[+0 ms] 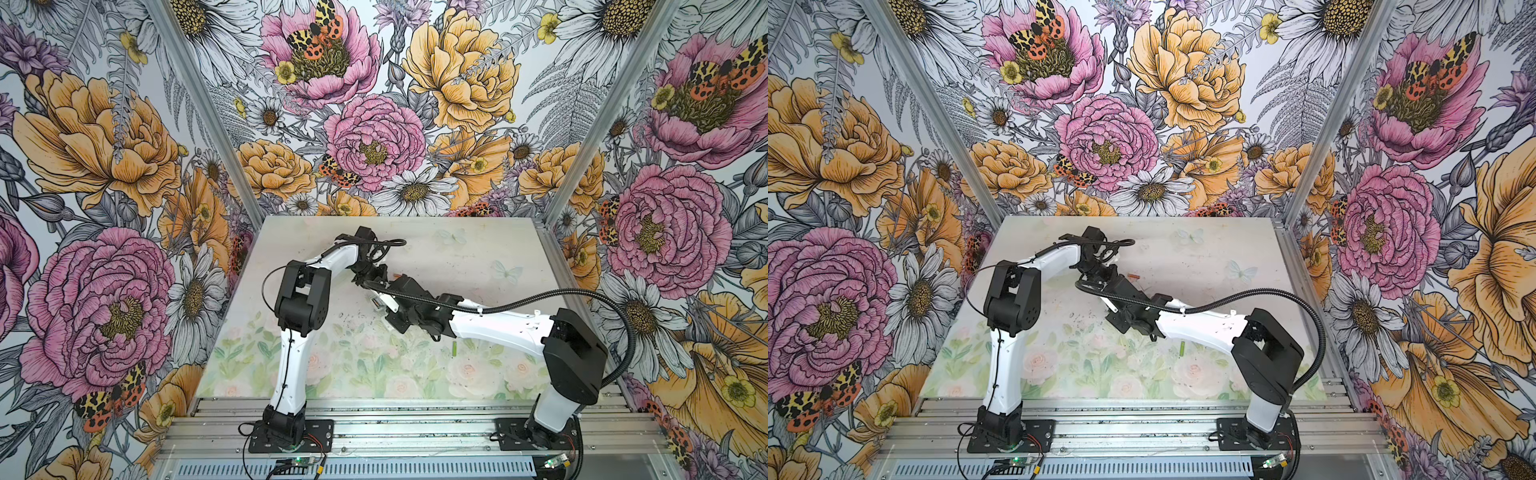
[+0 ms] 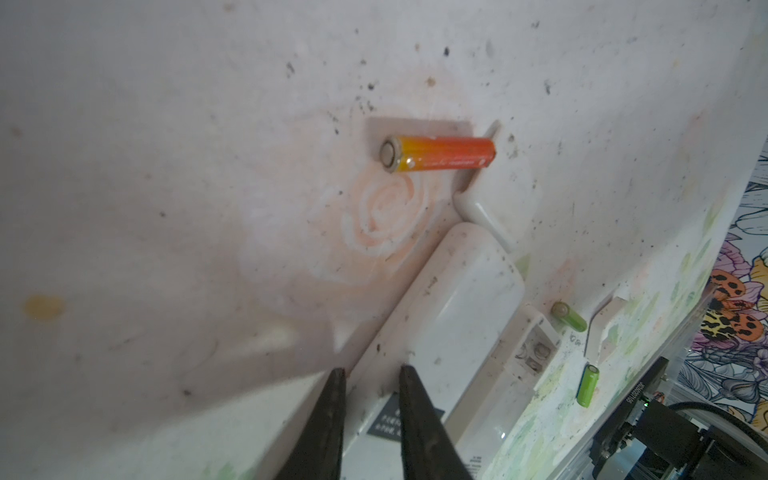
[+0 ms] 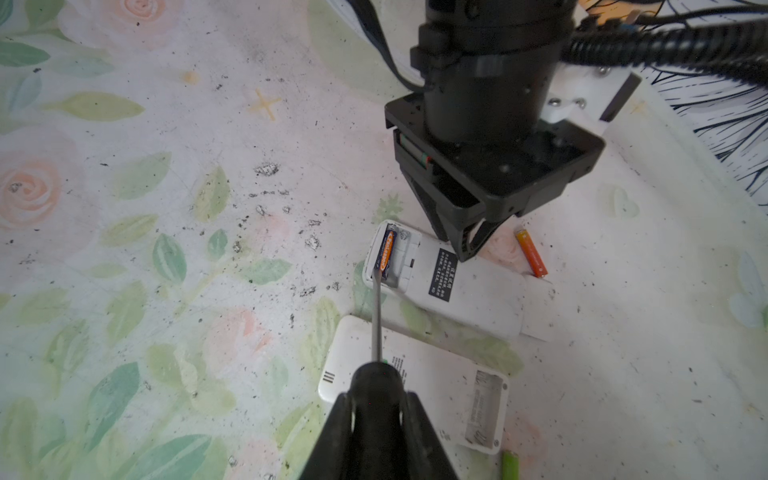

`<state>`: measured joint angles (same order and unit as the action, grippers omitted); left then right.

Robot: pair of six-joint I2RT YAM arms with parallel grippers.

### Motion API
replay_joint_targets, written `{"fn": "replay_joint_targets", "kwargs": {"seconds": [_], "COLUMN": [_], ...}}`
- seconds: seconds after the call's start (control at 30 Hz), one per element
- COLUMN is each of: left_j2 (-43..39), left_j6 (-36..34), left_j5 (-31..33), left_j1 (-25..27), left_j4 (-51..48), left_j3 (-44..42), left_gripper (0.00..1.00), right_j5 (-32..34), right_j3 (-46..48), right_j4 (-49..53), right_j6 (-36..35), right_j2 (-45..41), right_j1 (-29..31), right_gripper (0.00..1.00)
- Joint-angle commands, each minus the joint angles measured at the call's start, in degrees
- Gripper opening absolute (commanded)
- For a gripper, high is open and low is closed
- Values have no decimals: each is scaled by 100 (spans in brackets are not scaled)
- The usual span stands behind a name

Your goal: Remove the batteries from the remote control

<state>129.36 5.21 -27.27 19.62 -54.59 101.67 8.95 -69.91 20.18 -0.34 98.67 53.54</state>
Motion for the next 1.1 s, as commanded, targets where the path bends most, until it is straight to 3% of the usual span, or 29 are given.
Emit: {"fn": "replay_joint_targets", "kwargs": {"seconds": [0.0,0.67,1.07], "left_j2": [-69,-97,-97], "left_j6": [-32,-20,-10], "left_j5": [-77,-78,-138], "left_j1": [-31,16,18], "left_j4": [-149,-115,-63], "left_j3": [-69,-114,-149], "left_gripper": [25,25,25], "right_j5": [80,49,-634], "right_j3": [15,-210,-222], "right_j4": [114,122,99], "right_j6": [98,121,59], "right_j2": [-205,126,70], "right_j1": [-64,-61,-183], "right_gripper": [0,0,0]}}
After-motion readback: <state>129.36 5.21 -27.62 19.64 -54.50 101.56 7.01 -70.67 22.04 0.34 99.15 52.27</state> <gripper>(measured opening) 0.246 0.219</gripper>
